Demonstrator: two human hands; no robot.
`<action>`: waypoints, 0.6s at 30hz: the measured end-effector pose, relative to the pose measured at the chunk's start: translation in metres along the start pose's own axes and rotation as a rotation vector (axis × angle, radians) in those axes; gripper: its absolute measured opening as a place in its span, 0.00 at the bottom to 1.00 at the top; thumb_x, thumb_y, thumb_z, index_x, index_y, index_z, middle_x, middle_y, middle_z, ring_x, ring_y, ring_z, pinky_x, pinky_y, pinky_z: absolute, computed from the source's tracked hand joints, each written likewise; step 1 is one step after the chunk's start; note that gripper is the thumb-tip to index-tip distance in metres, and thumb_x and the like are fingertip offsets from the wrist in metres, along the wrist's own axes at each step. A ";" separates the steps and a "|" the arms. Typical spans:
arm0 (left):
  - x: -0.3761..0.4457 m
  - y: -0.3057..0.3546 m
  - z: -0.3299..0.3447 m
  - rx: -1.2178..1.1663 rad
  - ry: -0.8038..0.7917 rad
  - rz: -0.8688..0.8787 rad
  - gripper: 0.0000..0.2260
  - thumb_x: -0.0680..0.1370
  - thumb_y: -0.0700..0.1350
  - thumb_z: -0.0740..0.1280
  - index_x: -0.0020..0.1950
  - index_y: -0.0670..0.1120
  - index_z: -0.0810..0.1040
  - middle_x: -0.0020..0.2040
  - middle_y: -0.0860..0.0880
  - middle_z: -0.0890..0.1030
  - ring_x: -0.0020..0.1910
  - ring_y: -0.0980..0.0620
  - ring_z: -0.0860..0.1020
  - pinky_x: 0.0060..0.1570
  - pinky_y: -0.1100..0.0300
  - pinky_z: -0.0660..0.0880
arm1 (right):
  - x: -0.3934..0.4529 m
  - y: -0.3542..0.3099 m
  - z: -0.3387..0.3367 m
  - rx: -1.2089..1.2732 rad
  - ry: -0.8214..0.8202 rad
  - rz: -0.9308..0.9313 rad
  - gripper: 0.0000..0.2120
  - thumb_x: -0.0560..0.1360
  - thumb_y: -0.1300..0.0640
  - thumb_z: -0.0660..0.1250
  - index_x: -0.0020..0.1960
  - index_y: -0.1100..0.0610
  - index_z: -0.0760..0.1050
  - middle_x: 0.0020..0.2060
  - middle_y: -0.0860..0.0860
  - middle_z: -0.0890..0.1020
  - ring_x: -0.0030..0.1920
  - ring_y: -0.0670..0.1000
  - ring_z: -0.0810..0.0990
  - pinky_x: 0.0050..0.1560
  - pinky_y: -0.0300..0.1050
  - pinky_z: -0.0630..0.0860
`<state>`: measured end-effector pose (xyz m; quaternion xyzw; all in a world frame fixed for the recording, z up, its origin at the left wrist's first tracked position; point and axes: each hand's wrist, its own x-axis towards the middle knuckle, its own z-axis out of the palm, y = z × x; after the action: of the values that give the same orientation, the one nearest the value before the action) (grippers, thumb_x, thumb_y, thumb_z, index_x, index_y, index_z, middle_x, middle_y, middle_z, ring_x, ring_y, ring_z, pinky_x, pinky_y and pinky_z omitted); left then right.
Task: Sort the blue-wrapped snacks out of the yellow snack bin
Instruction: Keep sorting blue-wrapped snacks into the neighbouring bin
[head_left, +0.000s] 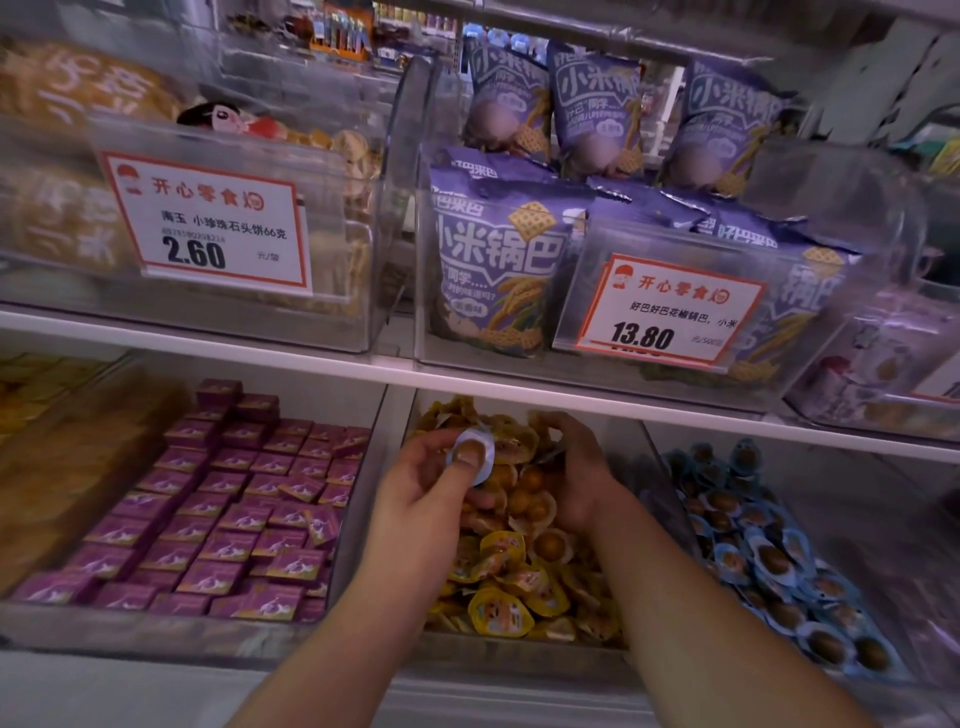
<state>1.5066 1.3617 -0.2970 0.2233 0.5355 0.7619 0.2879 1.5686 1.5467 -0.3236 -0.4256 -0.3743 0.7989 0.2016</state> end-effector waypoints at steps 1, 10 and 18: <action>0.000 0.001 0.000 -0.020 0.009 0.005 0.04 0.79 0.43 0.68 0.53 0.50 0.79 0.40 0.53 0.85 0.31 0.55 0.82 0.27 0.66 0.74 | -0.006 -0.003 0.001 0.049 -0.034 -0.023 0.25 0.75 0.43 0.63 0.62 0.60 0.81 0.57 0.63 0.83 0.62 0.66 0.79 0.65 0.63 0.73; 0.001 -0.006 -0.002 -0.007 0.019 -0.007 0.04 0.79 0.44 0.69 0.53 0.52 0.79 0.41 0.51 0.84 0.32 0.53 0.81 0.29 0.62 0.76 | -0.084 -0.004 -0.008 -0.205 -0.110 -0.102 0.13 0.78 0.54 0.67 0.57 0.62 0.80 0.49 0.61 0.85 0.45 0.58 0.84 0.45 0.54 0.81; -0.008 -0.027 -0.007 0.628 -0.026 0.220 0.07 0.76 0.46 0.70 0.48 0.54 0.73 0.38 0.62 0.79 0.35 0.59 0.78 0.34 0.58 0.75 | -0.110 0.033 -0.043 -0.311 -0.062 -0.196 0.15 0.75 0.72 0.65 0.54 0.57 0.84 0.49 0.58 0.87 0.52 0.54 0.85 0.50 0.45 0.82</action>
<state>1.5135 1.3583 -0.3255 0.3674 0.7132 0.5831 0.1276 1.6657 1.4738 -0.3059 -0.3885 -0.5389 0.7206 0.1986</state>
